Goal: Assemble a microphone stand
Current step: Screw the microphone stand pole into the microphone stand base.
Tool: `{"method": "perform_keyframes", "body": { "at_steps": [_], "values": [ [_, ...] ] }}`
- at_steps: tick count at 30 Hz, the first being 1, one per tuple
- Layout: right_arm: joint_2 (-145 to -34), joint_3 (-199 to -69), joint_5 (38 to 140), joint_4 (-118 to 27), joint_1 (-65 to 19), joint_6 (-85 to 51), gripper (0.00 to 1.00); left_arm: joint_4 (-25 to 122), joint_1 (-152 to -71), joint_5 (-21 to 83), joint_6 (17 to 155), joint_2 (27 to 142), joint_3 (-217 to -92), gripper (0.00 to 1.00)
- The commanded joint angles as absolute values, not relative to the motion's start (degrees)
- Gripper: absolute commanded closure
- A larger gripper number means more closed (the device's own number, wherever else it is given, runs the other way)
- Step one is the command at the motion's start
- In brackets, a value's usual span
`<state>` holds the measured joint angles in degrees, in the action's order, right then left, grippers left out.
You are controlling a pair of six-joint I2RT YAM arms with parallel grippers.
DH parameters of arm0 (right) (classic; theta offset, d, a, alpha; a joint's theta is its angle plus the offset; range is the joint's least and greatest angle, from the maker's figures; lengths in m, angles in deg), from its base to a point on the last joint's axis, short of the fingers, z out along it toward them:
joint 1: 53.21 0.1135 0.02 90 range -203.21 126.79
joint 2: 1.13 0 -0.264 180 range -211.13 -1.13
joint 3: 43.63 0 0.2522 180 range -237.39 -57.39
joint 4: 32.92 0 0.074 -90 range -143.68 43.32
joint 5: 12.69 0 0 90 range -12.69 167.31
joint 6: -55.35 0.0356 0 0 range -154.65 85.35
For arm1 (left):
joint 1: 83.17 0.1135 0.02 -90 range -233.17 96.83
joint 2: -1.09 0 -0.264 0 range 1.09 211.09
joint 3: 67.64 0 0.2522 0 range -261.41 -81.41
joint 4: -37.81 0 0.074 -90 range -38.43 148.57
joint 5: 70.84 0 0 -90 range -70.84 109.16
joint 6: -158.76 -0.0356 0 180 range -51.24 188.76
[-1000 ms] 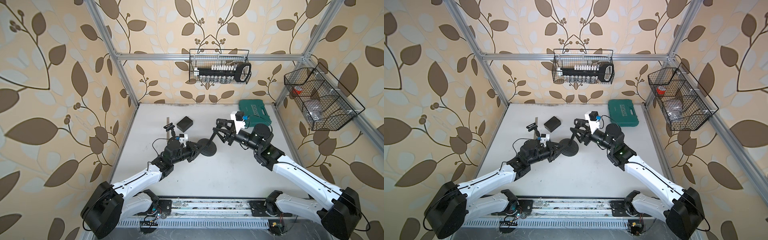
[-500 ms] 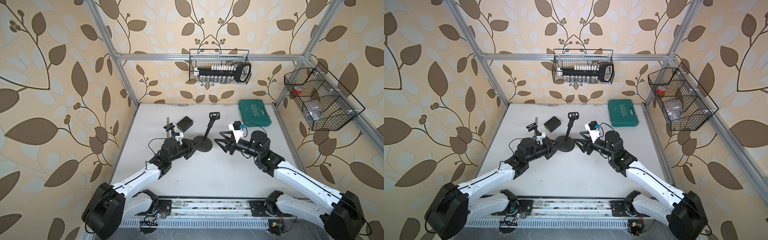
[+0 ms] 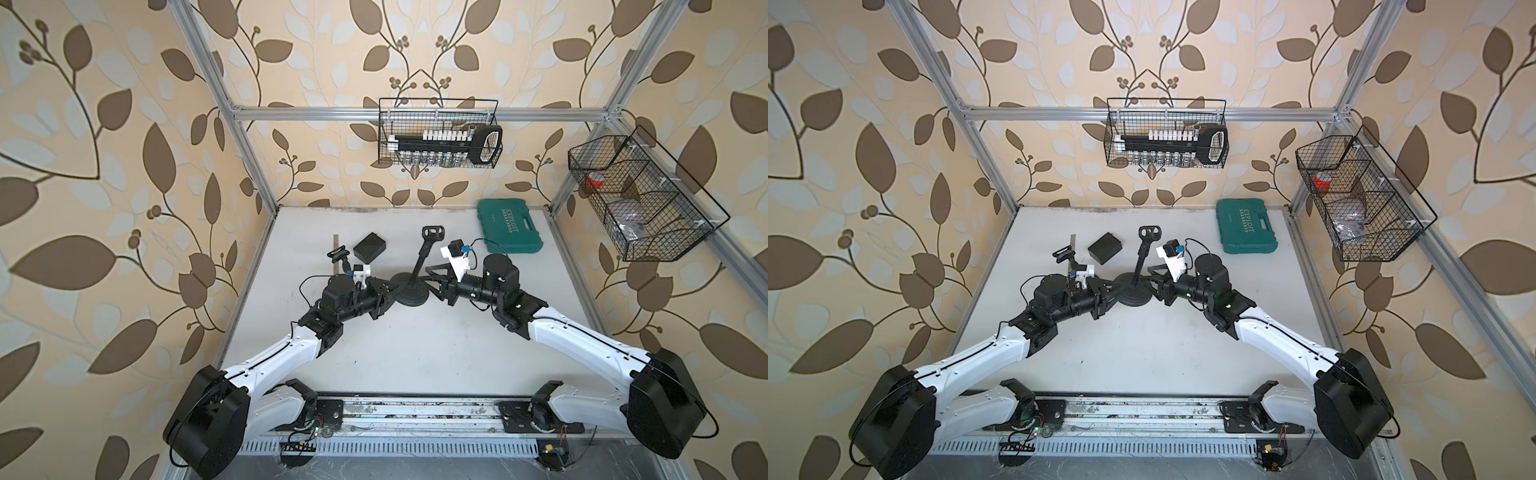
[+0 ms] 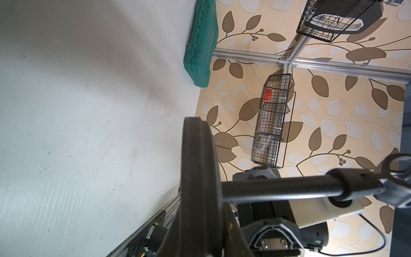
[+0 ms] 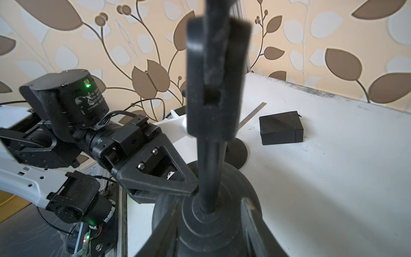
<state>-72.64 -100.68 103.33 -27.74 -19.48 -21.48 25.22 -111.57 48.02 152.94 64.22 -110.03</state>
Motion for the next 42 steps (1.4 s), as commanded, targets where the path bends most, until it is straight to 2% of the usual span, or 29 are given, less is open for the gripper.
{"method": "perform_keyframes", "body": {
  "at_steps": [1,20,27,31,36,42],
  "values": [
    [-74.0,-103.0,104.4,-24.4,-19.0,-20.4,0.58,17.8,-111.4,50.7,152.5,63.4,-113.9,1.00],
    [-78.8,-103.3,102.6,-18.0,-16.3,-18.0,0.72,16.2,-111.3,50.6,152.4,64.5,-113.4,1.00],
    [-80.1,-101.8,99.7,-16.1,-15.0,-17.2,0.88,14.5,-111.3,49.5,152.8,64.4,-112.3,1.00],
    [-80.2,-100.9,97.1,-15.3,-14.4,-16.8,1.00,14.2,-111.3,49.0,152.6,64.0,-112.4,1.00],
    [-78.8,-99.0,88.1,-16.7,-12.0,-15.8,1.00,14.6,-111.3,48.0,152.1,63.4,-112.5,1.00],
    [-77.5,-99.5,67.4,-25.7,-4.8,-12.9,1.00,15.4,-111.2,47.5,151.2,63.3,-112.6,1.00]
  ]
}}
